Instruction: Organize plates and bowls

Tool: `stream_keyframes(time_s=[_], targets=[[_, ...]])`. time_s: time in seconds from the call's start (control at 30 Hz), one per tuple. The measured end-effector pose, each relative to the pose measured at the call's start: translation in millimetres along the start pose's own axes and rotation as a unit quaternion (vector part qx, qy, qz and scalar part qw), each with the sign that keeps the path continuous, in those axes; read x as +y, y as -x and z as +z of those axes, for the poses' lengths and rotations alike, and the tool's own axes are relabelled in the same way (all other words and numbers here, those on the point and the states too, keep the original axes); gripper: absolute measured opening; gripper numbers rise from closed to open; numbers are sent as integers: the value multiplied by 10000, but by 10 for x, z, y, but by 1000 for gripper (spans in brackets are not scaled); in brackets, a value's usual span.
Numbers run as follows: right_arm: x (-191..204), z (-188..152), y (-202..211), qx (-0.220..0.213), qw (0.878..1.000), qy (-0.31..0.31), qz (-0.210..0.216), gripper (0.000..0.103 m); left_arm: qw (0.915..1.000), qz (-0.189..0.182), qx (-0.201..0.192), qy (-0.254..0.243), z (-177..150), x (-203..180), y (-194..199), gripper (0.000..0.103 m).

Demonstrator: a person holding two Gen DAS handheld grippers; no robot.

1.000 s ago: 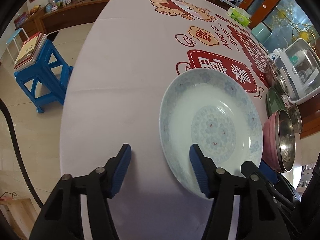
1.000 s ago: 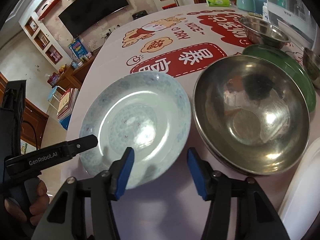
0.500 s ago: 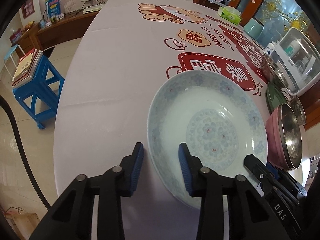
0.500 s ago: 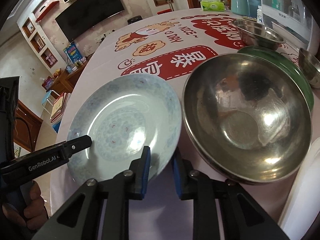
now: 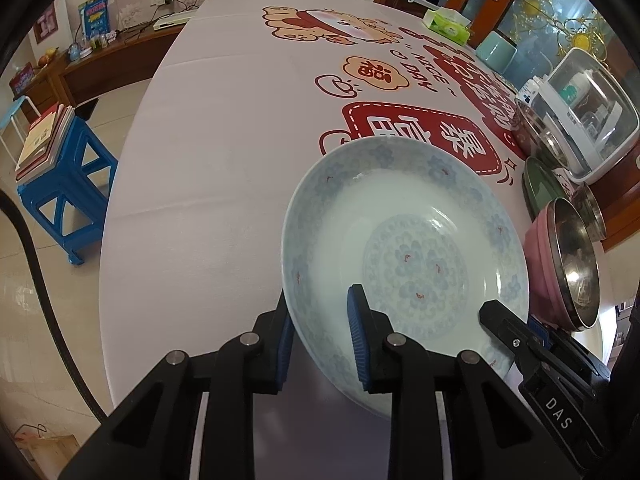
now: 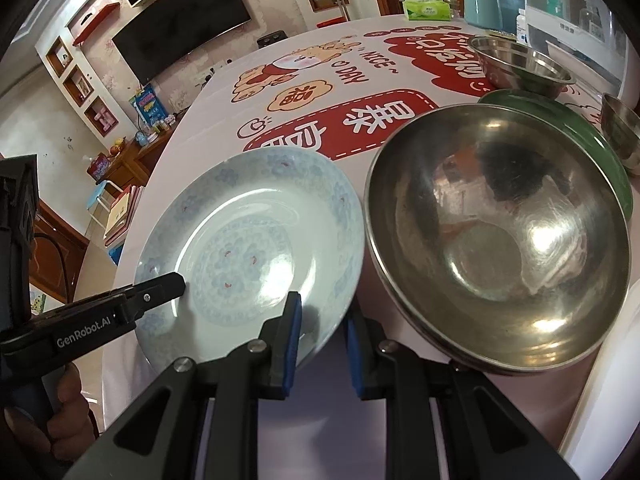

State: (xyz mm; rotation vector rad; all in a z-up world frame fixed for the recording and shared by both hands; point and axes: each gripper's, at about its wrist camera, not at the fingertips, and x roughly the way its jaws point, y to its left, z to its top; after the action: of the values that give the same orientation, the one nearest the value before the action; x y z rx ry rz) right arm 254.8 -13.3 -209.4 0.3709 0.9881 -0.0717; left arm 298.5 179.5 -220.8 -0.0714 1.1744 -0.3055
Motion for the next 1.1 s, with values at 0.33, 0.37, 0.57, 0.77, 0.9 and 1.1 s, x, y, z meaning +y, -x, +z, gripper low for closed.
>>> stream_keyframes(time_s=[0.33, 0.37, 0.57, 0.77, 0.9, 1.1], targets=[[-5, 0, 20, 193, 9997, -46, 133, 18, 9998, 86, 109, -159, -54, 2, 71, 23], [-2, -4, 25, 209, 9996, -58, 160, 18, 9997, 106, 108, -174, -61, 4, 89, 23], [27, -21, 79, 229, 9993, -59, 297, 18, 9996, 184, 110, -187, -121, 27, 196, 23], [78, -31, 220, 71, 9992, 32, 390, 18, 9995, 217, -35, -218, -173, 17, 388, 23], [86, -43, 338, -30, 9988, 65, 475, 18, 9994, 223, -102, -256, -222, -10, 540, 23], [95, -85, 558, -193, 9981, 156, 557, 18, 9992, 230, -229, -238, -312, -81, 767, 23]])
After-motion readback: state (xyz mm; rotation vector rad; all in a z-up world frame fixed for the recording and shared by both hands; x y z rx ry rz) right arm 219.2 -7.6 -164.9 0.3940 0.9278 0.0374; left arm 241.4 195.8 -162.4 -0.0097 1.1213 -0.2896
